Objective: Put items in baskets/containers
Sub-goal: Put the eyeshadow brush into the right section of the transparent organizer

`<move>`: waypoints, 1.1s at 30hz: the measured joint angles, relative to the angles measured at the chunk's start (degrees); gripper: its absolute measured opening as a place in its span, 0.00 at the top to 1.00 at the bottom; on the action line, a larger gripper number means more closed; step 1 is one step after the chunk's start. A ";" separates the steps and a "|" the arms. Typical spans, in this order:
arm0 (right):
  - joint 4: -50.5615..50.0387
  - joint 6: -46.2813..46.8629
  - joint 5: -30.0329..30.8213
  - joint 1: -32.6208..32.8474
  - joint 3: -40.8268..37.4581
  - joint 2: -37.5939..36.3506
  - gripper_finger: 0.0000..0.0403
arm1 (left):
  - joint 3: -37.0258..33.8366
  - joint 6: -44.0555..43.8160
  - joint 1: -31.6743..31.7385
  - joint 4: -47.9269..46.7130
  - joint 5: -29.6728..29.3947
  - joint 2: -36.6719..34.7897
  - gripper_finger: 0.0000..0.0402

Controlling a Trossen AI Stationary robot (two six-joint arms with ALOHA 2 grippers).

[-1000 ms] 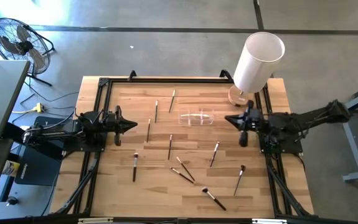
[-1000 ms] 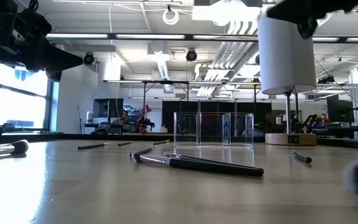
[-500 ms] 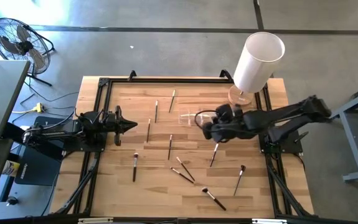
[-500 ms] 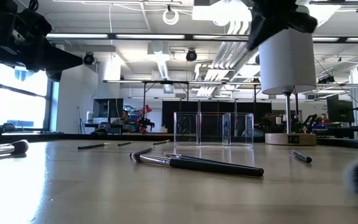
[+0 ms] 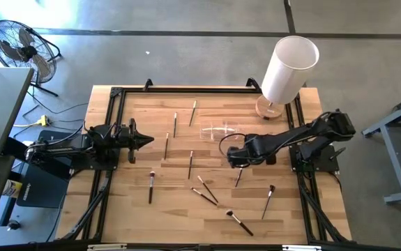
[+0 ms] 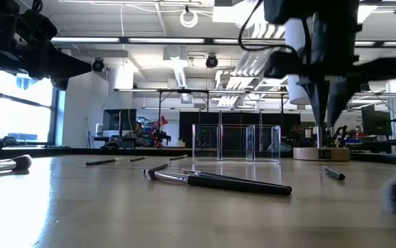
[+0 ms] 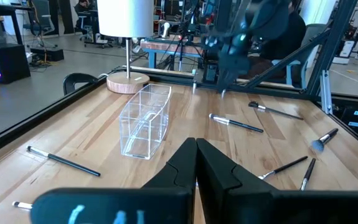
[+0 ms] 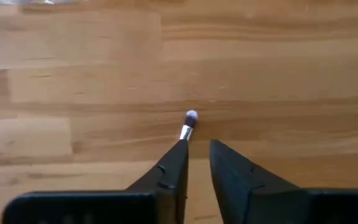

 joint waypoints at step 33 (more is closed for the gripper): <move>21.75 -0.36 -9.03 -7.50 -14.11 3.30 0.82 | 0.00 -0.01 0.01 0.00 0.00 -0.01 0.99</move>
